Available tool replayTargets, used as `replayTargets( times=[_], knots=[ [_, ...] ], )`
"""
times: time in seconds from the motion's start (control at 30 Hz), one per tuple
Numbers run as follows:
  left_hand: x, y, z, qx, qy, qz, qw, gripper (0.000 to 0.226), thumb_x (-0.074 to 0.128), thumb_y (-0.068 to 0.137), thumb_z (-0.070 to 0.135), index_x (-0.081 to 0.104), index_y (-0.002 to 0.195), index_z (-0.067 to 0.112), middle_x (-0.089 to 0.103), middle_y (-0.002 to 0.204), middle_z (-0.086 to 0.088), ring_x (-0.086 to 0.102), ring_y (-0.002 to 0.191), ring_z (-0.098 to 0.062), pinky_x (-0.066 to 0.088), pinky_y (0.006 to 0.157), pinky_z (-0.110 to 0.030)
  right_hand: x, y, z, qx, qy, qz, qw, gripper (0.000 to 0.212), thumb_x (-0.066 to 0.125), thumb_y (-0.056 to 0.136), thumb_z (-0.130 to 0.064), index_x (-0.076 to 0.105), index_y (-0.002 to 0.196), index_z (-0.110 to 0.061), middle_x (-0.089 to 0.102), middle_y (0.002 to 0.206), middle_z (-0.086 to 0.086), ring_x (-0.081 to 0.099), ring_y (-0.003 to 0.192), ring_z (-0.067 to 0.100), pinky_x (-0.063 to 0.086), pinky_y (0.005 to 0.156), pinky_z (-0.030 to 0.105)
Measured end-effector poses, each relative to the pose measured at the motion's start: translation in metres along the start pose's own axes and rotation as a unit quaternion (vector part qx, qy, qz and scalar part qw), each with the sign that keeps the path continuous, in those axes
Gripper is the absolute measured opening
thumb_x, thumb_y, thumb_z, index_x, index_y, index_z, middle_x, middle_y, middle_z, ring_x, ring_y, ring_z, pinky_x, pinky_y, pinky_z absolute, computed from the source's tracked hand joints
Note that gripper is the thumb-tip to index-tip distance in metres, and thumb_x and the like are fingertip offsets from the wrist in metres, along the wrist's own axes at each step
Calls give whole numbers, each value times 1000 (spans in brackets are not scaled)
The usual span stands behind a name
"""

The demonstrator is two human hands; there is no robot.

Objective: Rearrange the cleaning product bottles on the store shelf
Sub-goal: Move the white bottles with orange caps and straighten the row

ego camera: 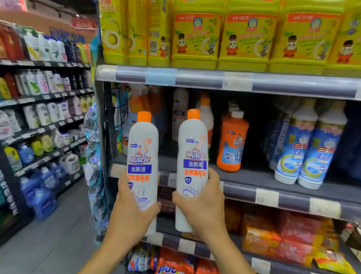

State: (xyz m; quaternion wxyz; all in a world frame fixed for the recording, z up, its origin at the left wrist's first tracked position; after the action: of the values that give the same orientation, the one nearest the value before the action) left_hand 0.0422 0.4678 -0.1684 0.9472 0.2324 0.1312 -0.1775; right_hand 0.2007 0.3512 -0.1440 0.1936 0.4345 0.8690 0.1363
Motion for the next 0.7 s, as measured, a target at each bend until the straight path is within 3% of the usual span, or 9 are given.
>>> replayTargets(
  times=[0.1, 0.2, 0.27, 0.43, 0.57, 0.63, 0.7],
  knots=[
    [-15, 15, -17, 10, -12, -21, 1000, 106, 82, 70, 14, 12, 144, 42, 51, 125, 14, 58, 104, -4, 43, 78, -15, 31, 20, -4, 17, -29, -4, 999, 72, 82, 52, -37, 34, 107, -39, 56, 91, -21, 59, 79, -8, 44, 48, 5],
    [-23, 25, -26, 16, -22, -32, 999, 104, 82, 70, 16, 13, 141, 46, 49, 115, 27, 56, 98, 11, 42, 66, -7, 53, 48, -11, 28, -61, 5, 998, 70, 83, 55, -36, 35, 106, -35, 52, 87, -21, 56, 72, -3, 39, 41, 5],
    [-25, 32, -28, 19, -27, -41, 999, 103, 82, 70, 17, 12, 139, 50, 46, 112, 34, 52, 96, 21, 42, 61, -4, 65, 70, -12, 47, -74, 14, 996, 70, 84, 57, -36, 36, 108, -31, 51, 85, -19, 54, 71, 0, 38, 45, 9],
    [-28, 46, -33, 23, -51, -57, 997, 106, 82, 71, 17, 10, 145, 43, 48, 121, 20, 54, 99, 11, 41, 77, -14, 87, 122, -6, 61, -100, 67, 991, 67, 82, 52, -39, 45, 104, -20, 57, 88, -5, 55, 70, 5, 34, 45, 14],
    [-31, 55, -36, 30, -67, -61, 995, 99, 81, 72, 14, 15, 136, 51, 46, 115, 32, 53, 97, 18, 43, 66, -5, 102, 155, 1, 44, -114, 121, 985, 62, 83, 49, -36, 46, 95, -16, 52, 83, -4, 52, 67, 7, 37, 44, 16],
    [-33, 59, -38, 30, -76, -59, 995, 98, 82, 71, 12, 17, 135, 50, 47, 113, 32, 53, 95, 20, 43, 64, -7, 112, 173, 8, 39, -115, 121, 985, 60, 82, 53, -32, 53, 100, -8, 60, 91, 3, 60, 79, 17, 53, 59, 27],
    [-34, 63, -40, 31, -80, -56, 995, 98, 82, 70, 9, 17, 130, 53, 48, 112, 30, 52, 94, 22, 45, 60, -5, 121, 190, 15, 23, -129, 128, 983, 68, 82, 57, -27, 51, 112, -1, 59, 107, 14, 58, 97, 28, 54, 80, 35]
  ],
)
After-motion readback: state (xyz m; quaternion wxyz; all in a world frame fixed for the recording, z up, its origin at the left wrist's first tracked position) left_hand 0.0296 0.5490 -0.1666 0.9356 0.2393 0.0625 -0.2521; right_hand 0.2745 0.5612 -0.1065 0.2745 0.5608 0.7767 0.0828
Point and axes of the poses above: each hand's wrist, its own y-axis towards the middle knuckle, its own x-axis out of the palm, z = x × y, the point moved 8 cm from there along y, towards the middle knuckle
